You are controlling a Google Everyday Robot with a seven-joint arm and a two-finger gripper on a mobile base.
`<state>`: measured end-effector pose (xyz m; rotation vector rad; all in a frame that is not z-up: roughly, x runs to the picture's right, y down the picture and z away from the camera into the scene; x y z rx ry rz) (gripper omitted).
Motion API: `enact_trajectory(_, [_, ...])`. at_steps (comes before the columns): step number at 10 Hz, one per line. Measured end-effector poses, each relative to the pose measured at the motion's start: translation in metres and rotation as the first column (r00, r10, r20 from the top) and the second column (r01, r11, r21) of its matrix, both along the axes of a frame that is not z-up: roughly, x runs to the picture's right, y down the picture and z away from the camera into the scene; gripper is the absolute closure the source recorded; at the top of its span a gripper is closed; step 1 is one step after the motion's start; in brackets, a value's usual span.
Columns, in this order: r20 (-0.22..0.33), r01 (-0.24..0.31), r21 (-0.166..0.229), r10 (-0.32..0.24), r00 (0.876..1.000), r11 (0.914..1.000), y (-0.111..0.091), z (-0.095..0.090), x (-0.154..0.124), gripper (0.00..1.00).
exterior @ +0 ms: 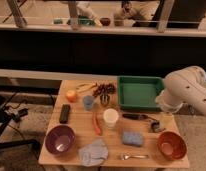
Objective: Place sponge in red bowl
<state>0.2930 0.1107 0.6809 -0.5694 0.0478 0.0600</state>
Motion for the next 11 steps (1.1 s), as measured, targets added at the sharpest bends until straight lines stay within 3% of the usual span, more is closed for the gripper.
enact_trajectory(9, [0.000,0.000,0.000,0.000,1.000,1.0000,0.0003,0.0001,0.0000,0.20])
enact_trajectory(11, [0.014,0.009,0.008,-0.009,1.000,0.9999,0.0080,-0.0011,-0.0066,0.20])
